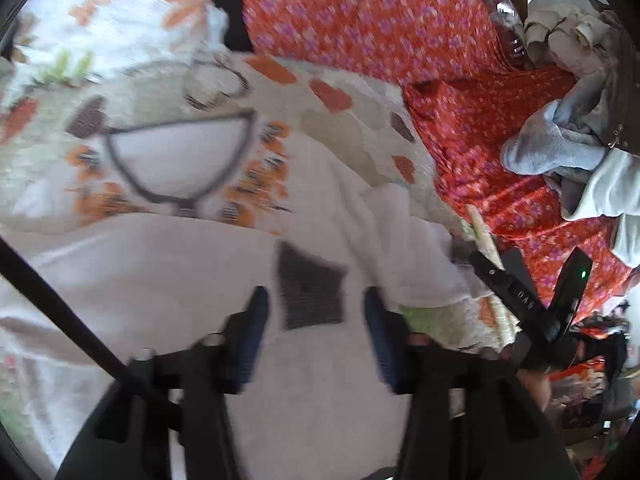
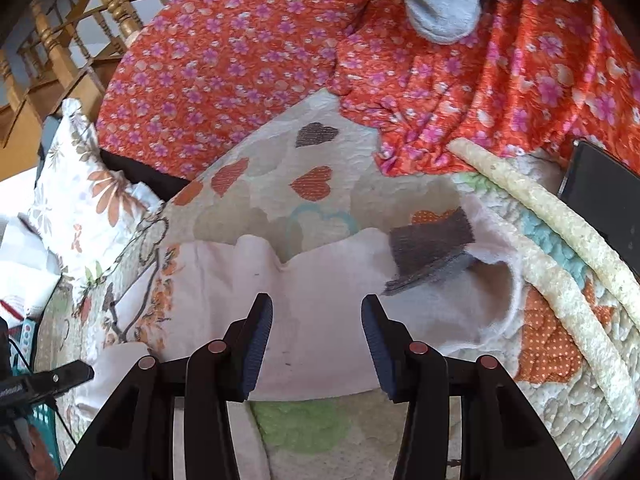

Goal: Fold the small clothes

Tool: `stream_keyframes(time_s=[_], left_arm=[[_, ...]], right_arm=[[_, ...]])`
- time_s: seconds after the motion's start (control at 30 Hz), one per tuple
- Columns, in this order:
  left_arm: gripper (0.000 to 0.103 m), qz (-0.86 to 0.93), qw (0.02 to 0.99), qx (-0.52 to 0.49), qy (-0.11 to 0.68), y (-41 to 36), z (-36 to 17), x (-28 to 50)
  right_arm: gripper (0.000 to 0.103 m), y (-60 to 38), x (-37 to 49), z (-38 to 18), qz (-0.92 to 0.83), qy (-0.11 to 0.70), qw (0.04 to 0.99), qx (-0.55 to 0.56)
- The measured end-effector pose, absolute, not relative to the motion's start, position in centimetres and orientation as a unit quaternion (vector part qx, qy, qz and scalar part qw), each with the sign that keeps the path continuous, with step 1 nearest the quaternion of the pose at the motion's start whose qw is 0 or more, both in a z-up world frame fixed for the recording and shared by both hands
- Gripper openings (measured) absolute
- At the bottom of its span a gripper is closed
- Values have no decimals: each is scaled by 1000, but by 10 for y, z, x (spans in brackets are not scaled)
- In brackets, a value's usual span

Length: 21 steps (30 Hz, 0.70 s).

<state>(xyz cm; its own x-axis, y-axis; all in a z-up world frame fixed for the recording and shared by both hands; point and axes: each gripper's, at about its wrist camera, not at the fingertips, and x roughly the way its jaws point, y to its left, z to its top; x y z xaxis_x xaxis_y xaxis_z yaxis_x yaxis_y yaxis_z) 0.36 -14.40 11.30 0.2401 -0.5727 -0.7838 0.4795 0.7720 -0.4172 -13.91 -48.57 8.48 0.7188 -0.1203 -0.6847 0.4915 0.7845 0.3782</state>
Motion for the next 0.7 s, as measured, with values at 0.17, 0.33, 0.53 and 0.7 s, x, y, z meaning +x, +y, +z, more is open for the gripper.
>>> stream_keyframes(time_s=[0.17,0.33,0.53,0.7], left_arm=[[67,-229,846,-14,480,-63,118,-9],[68,-136,874,-9,466,16,90,-11],[68,-114,866,-62,483,63,53,-12],[68,-108,874,-79,467,76,50,-15]], right_arm=[[51,-448,-130,85,-93,334,900,265],[51,-385,-99,76,-31,368,905,212],[50,-313,-41,27,-42,452,886,97],[7,-317,-33,22,-36,442,885,142]])
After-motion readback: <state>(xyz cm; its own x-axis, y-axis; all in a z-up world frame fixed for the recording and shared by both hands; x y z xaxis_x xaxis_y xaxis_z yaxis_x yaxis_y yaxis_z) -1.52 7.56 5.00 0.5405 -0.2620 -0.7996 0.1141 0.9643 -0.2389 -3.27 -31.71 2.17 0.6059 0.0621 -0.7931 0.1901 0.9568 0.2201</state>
